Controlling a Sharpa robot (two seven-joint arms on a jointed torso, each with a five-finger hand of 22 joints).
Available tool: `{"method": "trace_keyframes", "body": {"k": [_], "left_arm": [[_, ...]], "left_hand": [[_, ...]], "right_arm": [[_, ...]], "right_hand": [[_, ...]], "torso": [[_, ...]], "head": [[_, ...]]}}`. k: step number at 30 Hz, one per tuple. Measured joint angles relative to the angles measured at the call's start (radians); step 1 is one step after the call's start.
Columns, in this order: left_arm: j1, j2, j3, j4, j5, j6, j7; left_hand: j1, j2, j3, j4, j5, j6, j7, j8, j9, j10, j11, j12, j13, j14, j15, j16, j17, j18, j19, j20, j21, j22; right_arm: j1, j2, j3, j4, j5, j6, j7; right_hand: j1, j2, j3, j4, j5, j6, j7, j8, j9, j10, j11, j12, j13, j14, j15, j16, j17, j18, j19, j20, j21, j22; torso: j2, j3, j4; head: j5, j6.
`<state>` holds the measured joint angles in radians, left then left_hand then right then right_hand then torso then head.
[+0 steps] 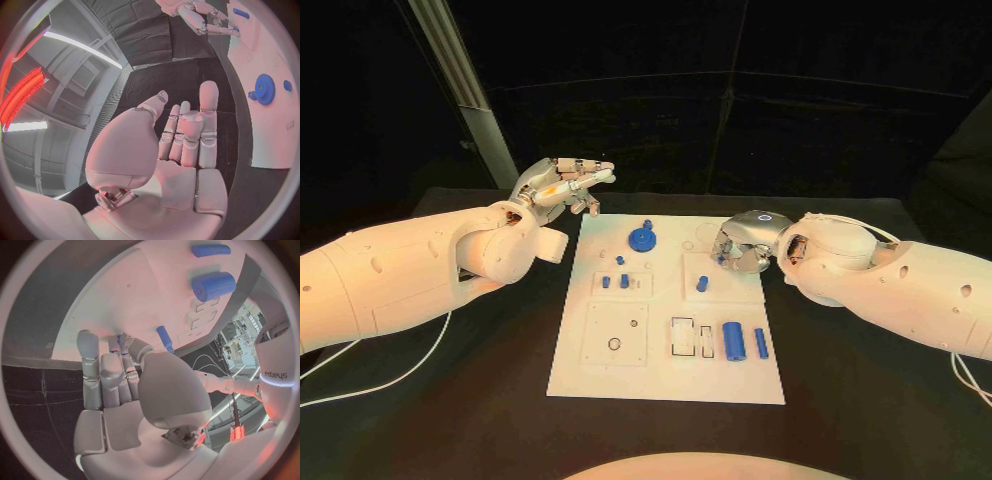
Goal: Assemble the parts on the task board
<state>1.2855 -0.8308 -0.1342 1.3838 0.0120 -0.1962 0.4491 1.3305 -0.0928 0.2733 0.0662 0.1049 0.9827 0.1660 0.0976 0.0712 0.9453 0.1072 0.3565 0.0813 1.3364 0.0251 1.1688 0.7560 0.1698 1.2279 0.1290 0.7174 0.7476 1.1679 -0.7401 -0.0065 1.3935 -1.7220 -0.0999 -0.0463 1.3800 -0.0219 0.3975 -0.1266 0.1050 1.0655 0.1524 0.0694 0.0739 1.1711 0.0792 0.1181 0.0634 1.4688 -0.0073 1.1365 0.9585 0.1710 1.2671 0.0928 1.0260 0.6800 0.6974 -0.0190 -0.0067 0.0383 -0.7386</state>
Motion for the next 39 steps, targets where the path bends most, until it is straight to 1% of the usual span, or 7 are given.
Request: {"method": "trace_keyframes", "body": {"k": [3,7,9,16,22,32,39], "left_arm": [[0.0,0.0,0.0,0.0,0.0,0.0,0.0],[0.0,0.0,0.0,-0.001,0.0,-0.001,-0.001],[0.0,0.0,0.0,-0.002,0.0,-0.001,-0.001],[0.0,-0.002,0.0,-0.004,0.001,-0.002,-0.001],[0.0,-0.002,0.0,-0.007,0.001,-0.002,-0.002],[0.0,-0.004,0.0,-0.012,0.001,-0.004,-0.002],[0.0,-0.005,0.0,-0.013,0.001,-0.005,-0.002]], "left_hand": [[0.004,0.004,0.0,0.0,0.0,0.0,0.0,0.0,0.0,0.0,0.0,0.0,0.0,0.0,0.0,0.0,-0.001,0.0,0.0,0.0,0.0,0.0],[0.004,0.004,0.0,0.0,0.0,0.0,0.0,0.0,0.0,0.0,0.0,0.004,0.0,0.0,0.0,0.0,-0.001,0.0,0.0,0.0,0.0,-0.002],[0.004,0.004,0.0,0.0,0.0,0.0,0.0,0.0,0.0,0.0,0.0,0.004,0.0,0.0,0.0,0.0,-0.003,0.0,0.0,0.0,0.0,-0.002],[0.004,0.003,-0.003,-0.003,0.0,0.0,0.0,0.0,0.0,0.0,0.0,0.004,0.0,0.0,0.0,0.0,-0.003,0.0,0.0,0.0,0.0,-0.003],[0.004,0.003,-0.003,-0.003,0.0,0.0,0.0,0.0,0.0,0.0,0.0,0.004,0.0,0.0,0.0,0.0,-0.003,0.0,0.0,0.0,0.0,-0.003],[0.004,0.003,-0.003,-0.003,0.0,0.0,0.0,0.0,0.0,0.0,0.0,0.004,0.0,0.0,0.0,0.0,-0.003,0.0,0.0,0.0,0.0,-0.003],[0.004,0.003,-0.003,-0.003,0.0,0.0,0.0,0.0,0.0,0.0,0.0,0.004,0.0,0.0,0.0,0.0,-0.003,0.0,0.0,0.0,0.0,-0.003]], "right_arm": [[0.0,0.002,0.0,0.0,-0.002,0.0,-0.003],[0.0,0.002,0.0,0.0,-0.004,-0.003,-0.008],[-0.001,0.001,-0.001,0.001,-0.005,-0.008,-0.01],[-0.008,-0.018,-0.005,0.023,-0.007,-0.041,-0.013],[-0.008,-0.041,-0.005,0.051,-0.002,-0.078,-0.012],[-0.007,-0.1,-0.002,0.131,0.026,-0.135,-0.006],[-0.006,-0.12,0.012,0.204,0.055,-0.173,0.002]], "right_hand": [[-0.005,0.005,0.017,0.003,-0.001,0.014,-0.004,0.0,0.0,0.011,0.003,0.0,0.001,0.0,0.0,0.009,0.006,0.0,0.0,0.0,0.015,0.012],[-0.011,0.011,0.039,0.008,-0.006,0.036,-0.007,0.0,0.004,0.032,-0.008,-0.004,0.002,-0.001,-0.001,0.022,0.016,-0.001,0.0,0.0,0.034,0.038],[-0.014,0.008,0.045,0.006,-0.006,0.038,-0.009,0.003,0.005,0.039,-0.008,-0.005,0.003,-0.004,-0.004,0.027,0.018,-0.016,0.0,0.0,0.042,0.048],[-0.018,0.009,0.06,0.01,-0.007,0.045,-0.009,0.003,0.006,0.046,-0.008,-0.006,0.007,-0.004,-0.004,0.034,0.025,-0.016,0.003,-0.003,0.061,0.073],[-0.019,0.01,0.063,0.007,-0.007,0.045,-0.009,0.003,0.006,0.046,-0.008,-0.006,0.007,-0.004,-0.004,0.039,0.027,-0.016,0.004,-0.004,0.062,0.078],[-0.019,0.01,0.073,0.004,-0.006,0.051,-0.01,0.0,0.006,0.046,-0.008,-0.006,0.006,-0.004,-0.004,0.045,0.031,-0.016,0.004,-0.004,0.07,0.085],[-0.019,0.01,0.081,0.004,0.003,0.051,-0.01,-0.001,0.005,0.046,-0.008,-0.007,0.005,-0.004,-0.004,0.045,0.031,-0.016,0.004,-0.004,0.074,0.089]], "torso": [[0.0,0.0001,0.0],[0.0,0.0002,-0.0002],[-0.001,0.0002,-0.0003],[-0.001,0.0004,-0.0009],[-0.002,0.0004,-0.0009],[-0.002,-0.0005,-0.0009],[-0.002,-0.0006,-0.0009]], "head": [[0.0,-0.001],[0.0,-0.001],[0.0,-0.001],[-0.001,-0.001],[-0.003,0.001],[-0.004,0.004],[-0.005,0.007]]}}
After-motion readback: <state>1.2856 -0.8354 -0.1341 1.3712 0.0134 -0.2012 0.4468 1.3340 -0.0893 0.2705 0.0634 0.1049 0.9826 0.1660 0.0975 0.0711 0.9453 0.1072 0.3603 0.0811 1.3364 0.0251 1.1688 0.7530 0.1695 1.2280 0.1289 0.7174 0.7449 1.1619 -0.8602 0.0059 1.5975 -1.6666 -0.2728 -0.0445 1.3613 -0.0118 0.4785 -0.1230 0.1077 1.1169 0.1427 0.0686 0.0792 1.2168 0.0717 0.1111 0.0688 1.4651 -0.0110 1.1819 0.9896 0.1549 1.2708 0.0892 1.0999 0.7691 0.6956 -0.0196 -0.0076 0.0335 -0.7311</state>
